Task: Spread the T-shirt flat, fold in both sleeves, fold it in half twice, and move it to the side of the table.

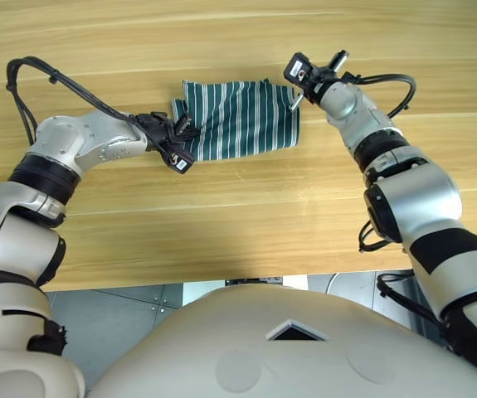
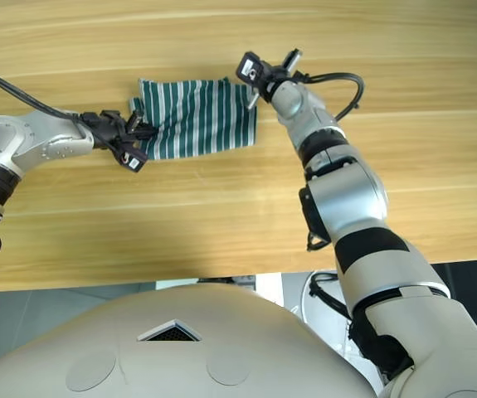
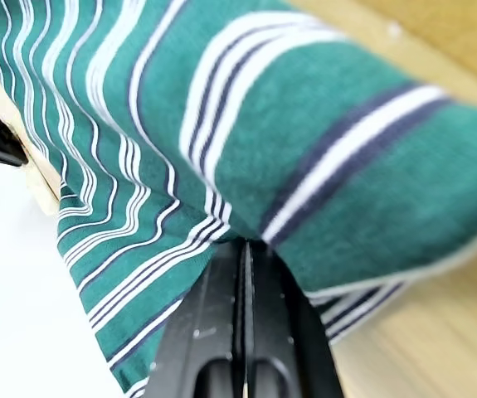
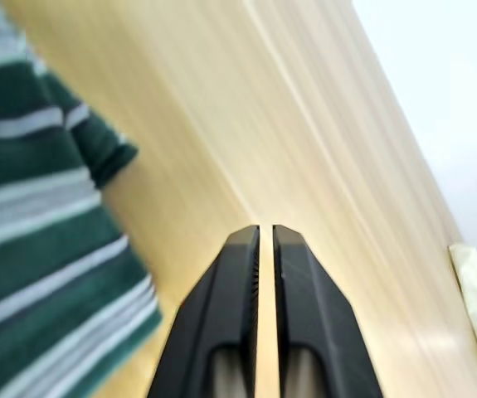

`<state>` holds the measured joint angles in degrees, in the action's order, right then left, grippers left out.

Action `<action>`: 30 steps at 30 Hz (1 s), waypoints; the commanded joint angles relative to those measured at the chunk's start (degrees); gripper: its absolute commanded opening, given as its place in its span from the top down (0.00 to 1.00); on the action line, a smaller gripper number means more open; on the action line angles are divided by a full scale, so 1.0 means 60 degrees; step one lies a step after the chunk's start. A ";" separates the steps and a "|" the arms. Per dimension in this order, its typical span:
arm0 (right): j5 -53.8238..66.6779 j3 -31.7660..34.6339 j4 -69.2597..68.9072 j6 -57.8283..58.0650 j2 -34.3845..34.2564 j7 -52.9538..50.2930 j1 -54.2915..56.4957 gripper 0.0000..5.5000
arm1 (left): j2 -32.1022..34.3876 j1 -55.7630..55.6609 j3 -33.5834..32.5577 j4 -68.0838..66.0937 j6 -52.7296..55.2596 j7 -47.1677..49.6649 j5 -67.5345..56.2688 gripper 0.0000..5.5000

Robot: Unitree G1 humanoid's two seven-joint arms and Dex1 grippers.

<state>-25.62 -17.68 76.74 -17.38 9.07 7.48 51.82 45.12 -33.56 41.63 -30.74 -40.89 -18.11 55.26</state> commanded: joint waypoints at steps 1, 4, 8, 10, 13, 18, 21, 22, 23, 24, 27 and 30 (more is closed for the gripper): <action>0.0018 -0.0105 -0.0412 -0.1065 -0.0495 0.0114 0.0358 0.95 | -0.0390 0.1118 0.0222 -0.0167 -0.0040 0.0161 -0.0100 1.00; 0.0102 -0.0125 -0.0652 -0.1701 -0.0644 0.0383 0.0338 0.95 | -0.0358 0.0992 -0.0595 0.0399 0.0212 0.0426 -0.0924 1.00; 0.0301 -0.0233 -0.1017 -0.2625 -0.0873 0.1620 0.0055 0.95 | 0.0341 0.1196 -0.1590 0.1073 0.0451 0.0196 -0.1687 1.00; 0.0281 -0.0381 -0.1061 -0.2834 -0.0938 0.2075 -0.0100 0.95 | 0.0502 0.1359 -0.1908 0.1284 0.0522 0.0029 -0.1944 1.00; 0.0063 -0.0733 -0.0999 -0.3073 -0.0968 0.2616 -0.0404 0.95 | 0.0597 0.1581 -0.2403 0.1499 0.0674 -0.0042 -0.2361 1.00; 0.0581 -0.0792 -0.1245 -0.3760 -0.0799 0.4457 -0.0989 0.95 | 0.0527 0.1828 -0.2990 0.1503 0.0855 0.0137 -0.2737 1.00; 0.0688 -0.0766 -0.1318 -0.3829 -0.0700 0.4910 -0.1105 0.95 | 0.0436 0.1756 -0.3026 0.1125 0.0951 0.0249 -0.2529 1.00; 0.0686 -0.0777 -0.1304 -0.3810 -0.0673 0.4964 -0.1131 0.95 | 0.0398 0.1704 -0.2994 0.0963 0.0955 0.0315 -0.2433 1.00; 0.0703 -0.0760 -0.1269 -0.3757 -0.0668 0.4987 -0.1143 0.95 | 0.0362 0.1672 -0.2962 0.0865 0.0947 0.0341 -0.2394 1.00; 0.0712 -0.0747 -0.1230 -0.3701 -0.0673 0.4994 -0.1146 0.95 | 0.0334 0.1652 -0.2943 0.0811 0.0936 0.0356 -0.2375 1.00; 0.0412 -0.0903 -0.0946 -0.3269 -0.0740 0.4483 -0.1091 0.95 | 0.0227 0.1603 -0.2954 0.0761 0.0848 0.0348 -0.2371 1.00; -0.0253 -0.1309 -0.0481 -0.2172 -0.0969 0.3132 -0.1018 0.95 | 0.0114 0.1601 -0.2954 0.0768 0.0788 0.0327 -0.2377 1.00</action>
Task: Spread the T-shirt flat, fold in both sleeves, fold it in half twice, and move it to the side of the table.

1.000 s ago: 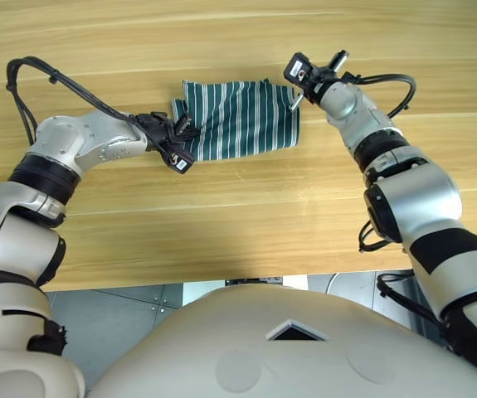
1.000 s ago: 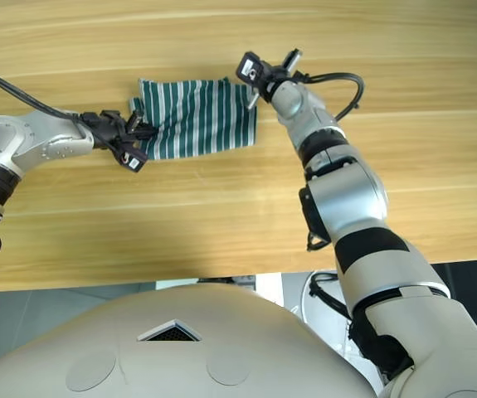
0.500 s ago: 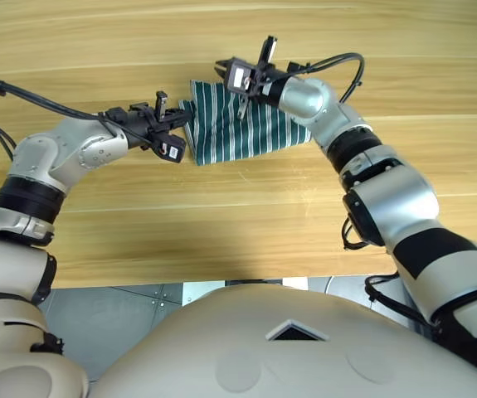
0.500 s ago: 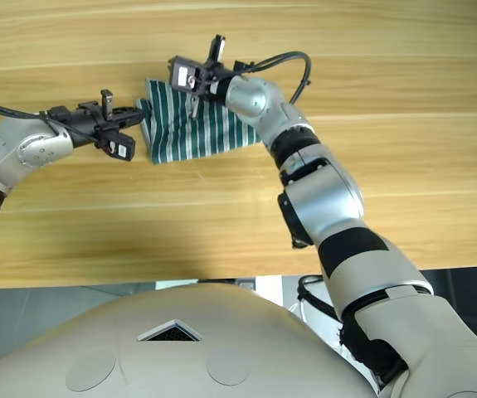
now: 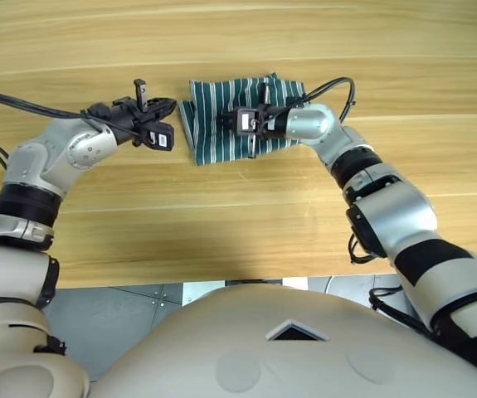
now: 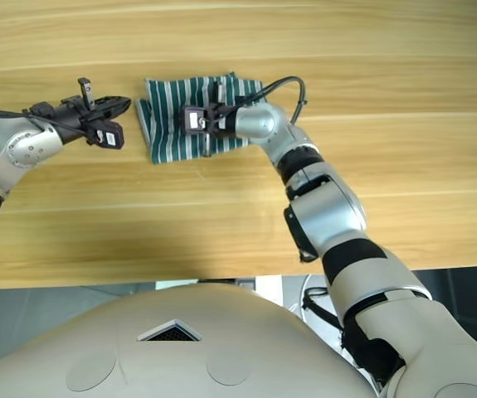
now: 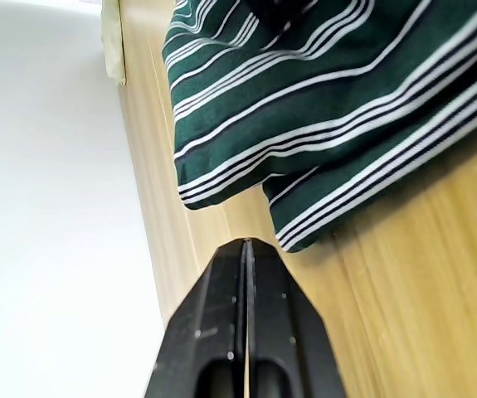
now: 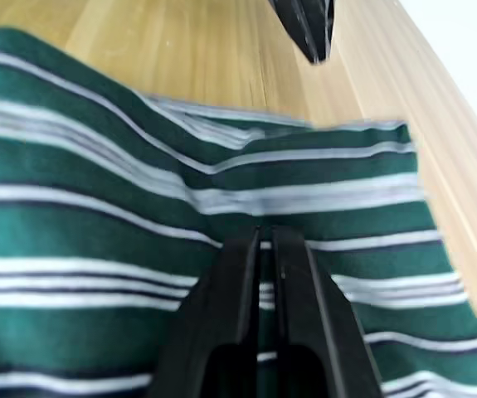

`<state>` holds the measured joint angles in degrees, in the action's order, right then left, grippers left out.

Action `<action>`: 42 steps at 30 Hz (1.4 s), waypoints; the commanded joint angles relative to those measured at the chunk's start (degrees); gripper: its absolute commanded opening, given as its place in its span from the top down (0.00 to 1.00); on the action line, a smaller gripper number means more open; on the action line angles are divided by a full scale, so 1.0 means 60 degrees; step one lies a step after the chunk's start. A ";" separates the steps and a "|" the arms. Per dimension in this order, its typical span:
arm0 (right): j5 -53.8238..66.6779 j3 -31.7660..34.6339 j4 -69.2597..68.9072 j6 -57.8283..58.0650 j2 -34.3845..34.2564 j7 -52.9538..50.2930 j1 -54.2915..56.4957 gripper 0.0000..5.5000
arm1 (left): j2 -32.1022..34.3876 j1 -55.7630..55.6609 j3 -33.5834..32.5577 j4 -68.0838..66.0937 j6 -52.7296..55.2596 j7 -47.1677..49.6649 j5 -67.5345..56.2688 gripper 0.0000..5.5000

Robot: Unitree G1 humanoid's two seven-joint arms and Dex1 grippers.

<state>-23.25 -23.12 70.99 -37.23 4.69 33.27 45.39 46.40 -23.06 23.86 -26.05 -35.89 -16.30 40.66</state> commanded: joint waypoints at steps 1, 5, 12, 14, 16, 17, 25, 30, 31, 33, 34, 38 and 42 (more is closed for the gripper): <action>-0.0788 -0.0461 0.0673 0.1668 -0.0346 -0.1698 0.0066 0.95 | -0.0143 -0.0144 0.0007 -0.0015 -0.0059 0.0033 0.0062 1.00; -0.0878 -0.0408 0.1237 0.3699 -0.0498 -0.3097 -0.0124 0.95 | -0.0305 -0.0158 -0.0022 -0.0028 -0.0093 0.0087 0.0036 1.00; 0.1076 0.2321 0.1478 0.6330 0.1502 -0.5574 -0.0509 0.95 | -0.0793 0.0024 -0.0410 -0.0568 -0.0401 0.0181 -0.1074 1.00; 0.1736 0.3348 0.1455 0.6565 0.2448 -0.6217 -0.0891 0.95 | -0.1161 0.0233 -0.0689 -0.1062 -0.0852 -0.0181 -0.2395 1.00; 0.2282 0.4222 0.1427 0.6651 0.3167 -0.6487 -0.1352 0.95 | -0.1622 0.0429 -0.1117 -0.1643 -0.1274 -0.0759 -0.4086 1.00; 0.2488 0.4559 0.1416 0.6652 0.3451 -0.6567 -0.1545 0.95 | -0.1826 0.0510 -0.1380 -0.1956 -0.1367 -0.0970 -0.4771 1.00; 0.2986 0.5970 0.1318 0.6412 0.4391 -0.6720 -0.2153 0.95 | -0.3091 0.0238 -0.3286 -0.4481 -0.1178 -0.2433 -0.7860 1.00; 0.2866 0.6033 0.1146 0.5347 0.4385 -0.6862 -0.1586 0.95 | -0.3586 -0.0355 -0.4563 -0.5825 -0.0585 -0.2884 -0.8907 1.00; 0.2781 0.5957 0.1093 0.5074 0.4396 -0.7000 -0.1413 0.95 | -0.3658 -0.0470 -0.4882 -0.5968 -0.0415 -0.3053 -0.9194 1.00; 0.2467 0.5651 0.0911 0.4357 0.4413 -0.7457 -0.0982 0.95 | -0.3798 -0.0772 -0.5611 -0.6286 0.0065 -0.3419 -0.9895 1.00; 0.2332 0.5523 0.0819 0.4025 0.4402 -0.7676 -0.0806 0.95 | -0.3856 -0.0907 -0.5910 -0.6427 0.0252 -0.3533 -1.0148 1.00; 0.0893 0.4230 -0.0024 0.2205 0.3975 -0.9789 -0.0388 0.95 | -0.4254 -0.1620 -0.7003 -0.7276 0.1215 -0.3582 -1.0909 1.00; 0.0391 0.3272 -0.0521 0.0419 0.2198 -1.0297 -0.0644 0.95 | -0.4545 -0.2064 -0.7766 -0.8049 0.1983 -0.2542 -1.1058 1.00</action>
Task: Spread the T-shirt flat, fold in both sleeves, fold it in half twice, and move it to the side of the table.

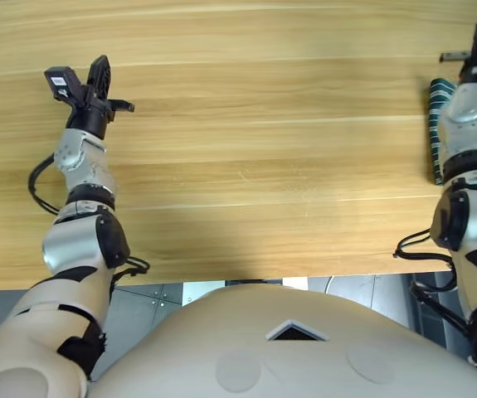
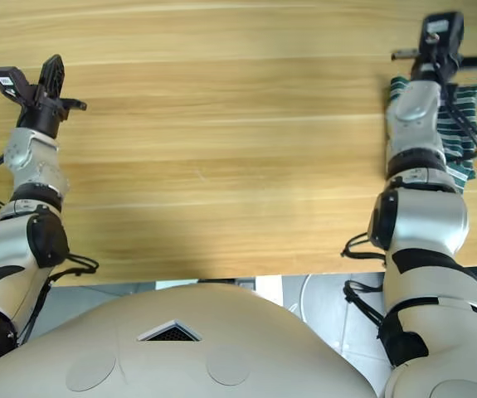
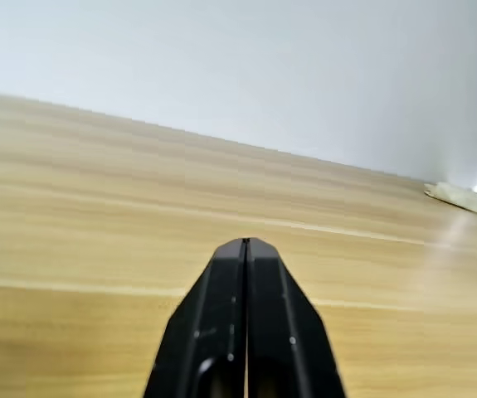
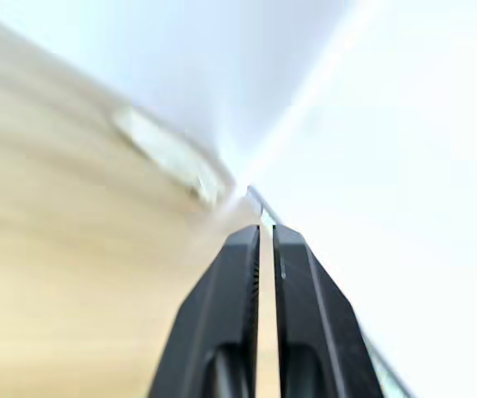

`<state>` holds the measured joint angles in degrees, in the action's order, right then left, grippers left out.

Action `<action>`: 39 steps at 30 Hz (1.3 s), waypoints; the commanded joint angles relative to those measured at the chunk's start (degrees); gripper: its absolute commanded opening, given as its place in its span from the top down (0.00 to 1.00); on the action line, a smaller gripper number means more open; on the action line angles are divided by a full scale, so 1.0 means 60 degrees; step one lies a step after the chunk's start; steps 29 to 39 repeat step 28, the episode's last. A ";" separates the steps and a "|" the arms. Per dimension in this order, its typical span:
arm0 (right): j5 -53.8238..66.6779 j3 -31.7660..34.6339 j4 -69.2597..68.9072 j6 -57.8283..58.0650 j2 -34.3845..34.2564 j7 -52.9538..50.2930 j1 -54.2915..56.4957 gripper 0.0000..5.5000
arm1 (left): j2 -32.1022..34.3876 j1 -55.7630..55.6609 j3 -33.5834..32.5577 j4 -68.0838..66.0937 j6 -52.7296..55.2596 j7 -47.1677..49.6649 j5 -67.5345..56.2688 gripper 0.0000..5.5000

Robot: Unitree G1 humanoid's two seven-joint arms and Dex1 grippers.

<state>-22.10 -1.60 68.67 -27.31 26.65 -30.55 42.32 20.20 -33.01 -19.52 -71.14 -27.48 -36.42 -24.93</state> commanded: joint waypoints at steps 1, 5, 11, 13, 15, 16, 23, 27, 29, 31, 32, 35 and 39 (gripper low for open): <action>0.0915 0.0073 0.0155 -0.1491 -0.2095 0.1342 -0.0167 0.95 | -0.0226 -0.0443 -0.0677 -0.0662 0.0704 0.1177 -0.0101 1.00; 0.4421 0.2488 0.0923 -0.0598 -0.3566 0.6870 -0.0317 0.95 | -0.0414 -0.0403 -0.1134 -0.0895 0.1034 0.1945 -0.0012 1.00; 0.6409 0.4112 0.1176 0.1048 -0.3723 0.9972 -0.0120 0.95 | -0.0157 -0.0376 -0.1897 -0.1012 0.1835 0.2382 -0.0370 1.00; 0.6334 0.4207 0.1299 0.1392 -0.3541 0.9369 -0.0086 0.95 | -0.0173 -0.0353 -0.1886 -0.1006 0.1956 0.2434 -0.0155 1.00; 0.5852 0.3993 0.1396 0.1570 -0.3315 0.8394 -0.0139 0.95 | -0.0216 -0.0348 -0.1613 -0.1003 0.1907 0.2702 0.0322 1.00; 0.5644 0.3894 0.1418 0.1592 -0.3241 0.7983 -0.0169 0.95 | -0.0239 -0.0359 -0.1554 -0.1005 0.1911 0.2785 0.0451 1.00; 0.4073 0.2995 0.1532 0.2153 -0.2928 0.5470 -0.0362 0.95 | -0.0151 -0.0297 -0.1490 -0.1073 0.2223 0.3773 0.1164 1.00; 0.4398 0.3467 0.1526 0.2393 -0.2826 0.5445 -0.0345 0.95 | -0.0130 -0.0311 -0.1648 -0.1070 0.2358 0.3985 0.1195 1.00; 0.4498 0.3607 0.1525 0.2448 -0.2816 0.5494 -0.0335 0.95 | -0.0132 -0.0325 -0.1677 -0.1067 0.2378 0.3998 0.1203 1.00; 0.4498 0.3607 0.1525 0.2448 -0.2816 0.5494 -0.0335 0.95 | -0.0132 -0.0325 -0.1677 -0.1067 0.2378 0.3998 0.1203 1.00; 0.4498 0.3607 0.1525 0.2448 -0.2816 0.5494 -0.0335 0.95 | -0.0132 -0.0325 -0.1677 -0.1067 0.2378 0.3998 0.1203 1.00; 0.4498 0.3607 0.1525 0.2448 -0.2816 0.5494 -0.0335 0.95 | -0.0132 -0.0325 -0.1677 -0.1067 0.2378 0.3998 0.1203 1.00; 0.4498 0.3607 0.1525 0.2448 -0.2816 0.5494 -0.0335 0.95 | -0.0132 -0.0325 -0.1677 -0.1067 0.2378 0.3998 0.1203 1.00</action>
